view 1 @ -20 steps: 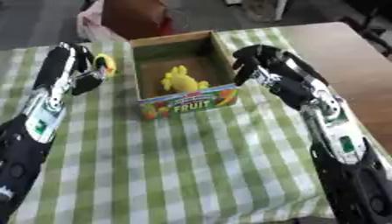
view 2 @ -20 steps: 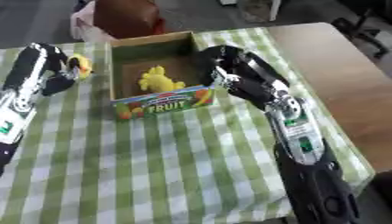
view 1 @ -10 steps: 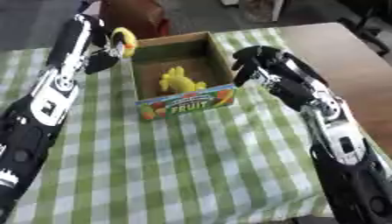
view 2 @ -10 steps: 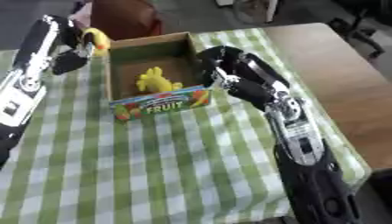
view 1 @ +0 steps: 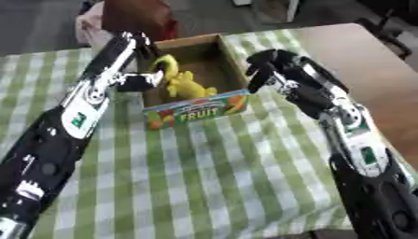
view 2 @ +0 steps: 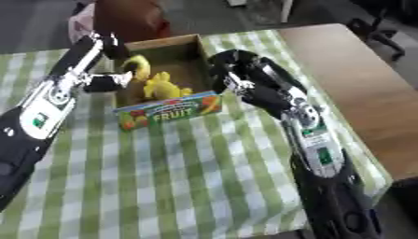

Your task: Pick up objects on the table and place them in the box.

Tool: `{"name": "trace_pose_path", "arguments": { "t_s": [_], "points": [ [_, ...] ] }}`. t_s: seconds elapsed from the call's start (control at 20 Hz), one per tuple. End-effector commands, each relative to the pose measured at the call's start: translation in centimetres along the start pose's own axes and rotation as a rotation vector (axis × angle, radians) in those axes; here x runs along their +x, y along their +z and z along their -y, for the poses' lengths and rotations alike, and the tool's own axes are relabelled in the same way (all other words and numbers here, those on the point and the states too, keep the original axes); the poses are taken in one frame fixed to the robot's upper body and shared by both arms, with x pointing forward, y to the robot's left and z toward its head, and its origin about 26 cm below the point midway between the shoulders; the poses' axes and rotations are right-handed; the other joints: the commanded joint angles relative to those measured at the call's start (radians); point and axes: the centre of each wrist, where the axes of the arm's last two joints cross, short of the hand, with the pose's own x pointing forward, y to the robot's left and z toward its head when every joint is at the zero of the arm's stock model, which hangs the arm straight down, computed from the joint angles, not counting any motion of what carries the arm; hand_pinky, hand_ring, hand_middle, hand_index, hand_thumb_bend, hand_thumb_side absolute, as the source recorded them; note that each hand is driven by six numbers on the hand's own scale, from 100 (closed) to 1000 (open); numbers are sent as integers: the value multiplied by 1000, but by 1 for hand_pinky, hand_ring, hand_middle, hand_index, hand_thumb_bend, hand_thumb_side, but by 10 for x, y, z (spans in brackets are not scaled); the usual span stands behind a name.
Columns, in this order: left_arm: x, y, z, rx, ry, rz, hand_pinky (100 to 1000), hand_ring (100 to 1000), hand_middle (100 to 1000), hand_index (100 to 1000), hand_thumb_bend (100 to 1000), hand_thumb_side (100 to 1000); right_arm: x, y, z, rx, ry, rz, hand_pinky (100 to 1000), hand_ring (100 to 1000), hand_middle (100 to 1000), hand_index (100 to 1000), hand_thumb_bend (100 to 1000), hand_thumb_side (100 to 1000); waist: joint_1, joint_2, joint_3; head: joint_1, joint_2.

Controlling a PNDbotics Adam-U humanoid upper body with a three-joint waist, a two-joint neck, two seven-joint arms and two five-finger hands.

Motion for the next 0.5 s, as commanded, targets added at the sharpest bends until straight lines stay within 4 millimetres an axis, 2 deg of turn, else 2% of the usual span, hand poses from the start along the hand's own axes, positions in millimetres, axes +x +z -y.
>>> {"name": "trace_pose_path", "arguments": {
  "t_s": [0.05, 0.2, 0.45, 0.5],
  "points": [
    [-3, 0, -13, 45, 9, -9, 644, 624, 650, 794, 488, 762, 8, -3, 4, 2, 24, 22, 579, 565, 603, 764, 100, 497, -2, -14, 4, -5, 5],
    [-7, 4, -17, 87, 38, -29, 641, 618, 636, 785, 442, 746, 8, -3, 4, 0, 24, 22, 579, 565, 603, 764, 100, 497, -3, -14, 9, -9, 5],
    [-8, 20, -38, 166, 145, -29, 632, 599, 602, 758, 203, 694, 8, -2, 7, -11, 31, 17, 579, 565, 603, 764, 100, 497, -2, -14, 28, -20, 5],
    [-7, 24, -44, 180, 178, -26, 632, 598, 599, 755, 180, 692, 8, -1, 7, -13, 33, 15, 579, 566, 603, 764, 100, 498, -1, -14, 32, -23, 5]
  ]
}}
